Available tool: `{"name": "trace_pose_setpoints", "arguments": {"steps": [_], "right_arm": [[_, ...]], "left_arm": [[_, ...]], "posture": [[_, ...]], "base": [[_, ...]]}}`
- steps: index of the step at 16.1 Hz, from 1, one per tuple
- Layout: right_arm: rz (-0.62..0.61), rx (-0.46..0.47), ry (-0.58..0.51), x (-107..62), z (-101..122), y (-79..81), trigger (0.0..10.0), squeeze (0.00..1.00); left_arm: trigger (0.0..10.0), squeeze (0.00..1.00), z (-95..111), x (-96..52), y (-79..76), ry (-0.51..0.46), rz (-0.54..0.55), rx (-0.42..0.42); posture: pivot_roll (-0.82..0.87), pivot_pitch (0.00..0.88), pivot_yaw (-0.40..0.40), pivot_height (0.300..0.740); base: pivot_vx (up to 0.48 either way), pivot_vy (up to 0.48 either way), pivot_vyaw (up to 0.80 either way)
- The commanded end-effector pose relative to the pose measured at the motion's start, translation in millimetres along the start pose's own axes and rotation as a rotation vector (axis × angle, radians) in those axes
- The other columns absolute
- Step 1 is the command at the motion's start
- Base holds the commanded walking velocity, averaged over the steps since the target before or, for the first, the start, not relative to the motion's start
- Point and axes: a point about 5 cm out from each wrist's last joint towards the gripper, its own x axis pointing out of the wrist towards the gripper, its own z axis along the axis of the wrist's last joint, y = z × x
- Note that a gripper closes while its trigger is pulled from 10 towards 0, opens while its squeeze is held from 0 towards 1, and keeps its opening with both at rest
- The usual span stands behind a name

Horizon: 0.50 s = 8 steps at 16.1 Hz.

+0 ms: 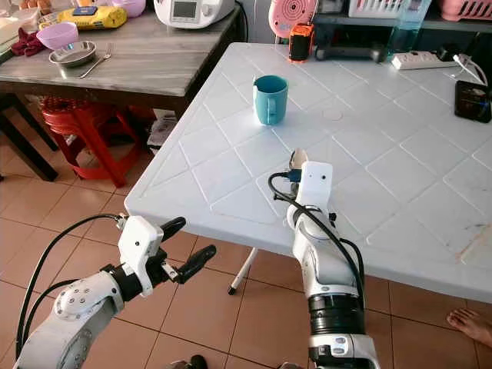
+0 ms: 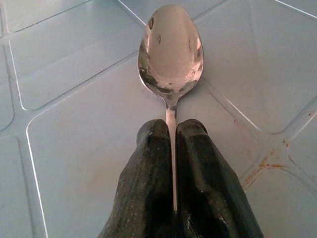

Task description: Setting the table

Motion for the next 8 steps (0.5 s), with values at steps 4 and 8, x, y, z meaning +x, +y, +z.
{"name": "trace_pose_setpoints", "arguments": {"steps": [4, 8], "right_arm": [[0.026, -0.013, 0.161, -4.9, -39, 7.6, 0.0, 0.0], [0.0, -0.075, 0.041, -8.1, -21, 6.8, 0.0, 0.0]], "left_arm": [[10.0, 0.0, 0, -2.0, -0.8, 0.01, -0.003, 0.011], [10.0, 0.0, 2, -1.1, 3.7, -0.009, 0.035, 0.028]], "posture": [[-0.01, 0.159, 0.075, 0.74], [-0.02, 0.155, 0.074, 0.74]], "base": [[0.0, 0.0, 0.0], [0.0, 0.0, 0.0]]}}
